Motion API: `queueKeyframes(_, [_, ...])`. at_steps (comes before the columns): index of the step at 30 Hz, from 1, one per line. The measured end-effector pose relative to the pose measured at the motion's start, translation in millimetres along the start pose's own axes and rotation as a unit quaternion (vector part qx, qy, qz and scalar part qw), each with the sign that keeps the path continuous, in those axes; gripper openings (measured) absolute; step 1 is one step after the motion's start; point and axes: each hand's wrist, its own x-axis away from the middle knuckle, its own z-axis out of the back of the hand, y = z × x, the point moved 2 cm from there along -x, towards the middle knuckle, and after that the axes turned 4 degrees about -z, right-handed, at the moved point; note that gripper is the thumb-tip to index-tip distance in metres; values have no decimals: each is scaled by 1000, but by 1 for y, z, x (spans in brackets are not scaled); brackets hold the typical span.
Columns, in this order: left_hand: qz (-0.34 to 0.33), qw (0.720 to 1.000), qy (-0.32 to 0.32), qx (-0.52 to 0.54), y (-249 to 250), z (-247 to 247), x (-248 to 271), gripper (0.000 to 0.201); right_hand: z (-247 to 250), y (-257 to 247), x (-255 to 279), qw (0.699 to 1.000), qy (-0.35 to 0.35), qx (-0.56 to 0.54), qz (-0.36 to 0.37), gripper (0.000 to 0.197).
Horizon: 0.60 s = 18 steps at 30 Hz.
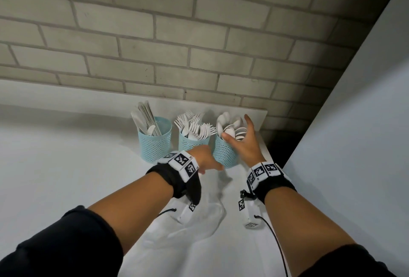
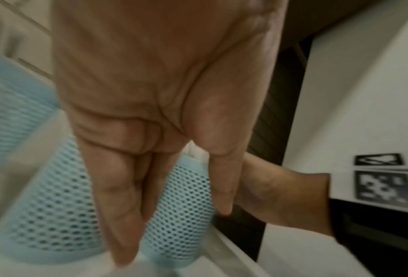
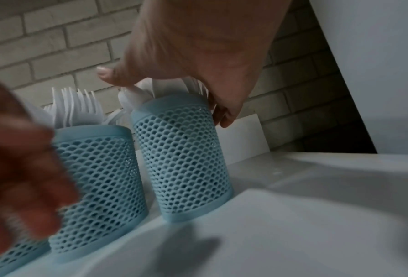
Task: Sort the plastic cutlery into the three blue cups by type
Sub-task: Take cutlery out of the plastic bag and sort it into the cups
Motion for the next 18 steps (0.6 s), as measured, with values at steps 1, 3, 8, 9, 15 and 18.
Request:
queueKeyframes(1, [-39,999,11,19,7,-4,-7,46,-1,-1,0,1000,-3,-4,2,112])
queueKeyframes(3, [-102,994,36,27,21,-12,-14,67,1,-1,0,1000,4,0,10,98])
queueKeyframes(8, [-44,984,164,58,12,-32,-41,113,14,5,4,999,17,-11,35,81])
queueKeyframes(9, [-25,981,180,68,13,-33,-42,104,17,6,6,999,15,-11,39,79])
queueKeyframes(15, [-2,966,236,103,23,-37,-39,107,27,19,21,998,19,20,51,82])
queueKeyframes(18, [-38,968,216,120,25,-38,-45,109,26,8,23,992,21,103,73,98])
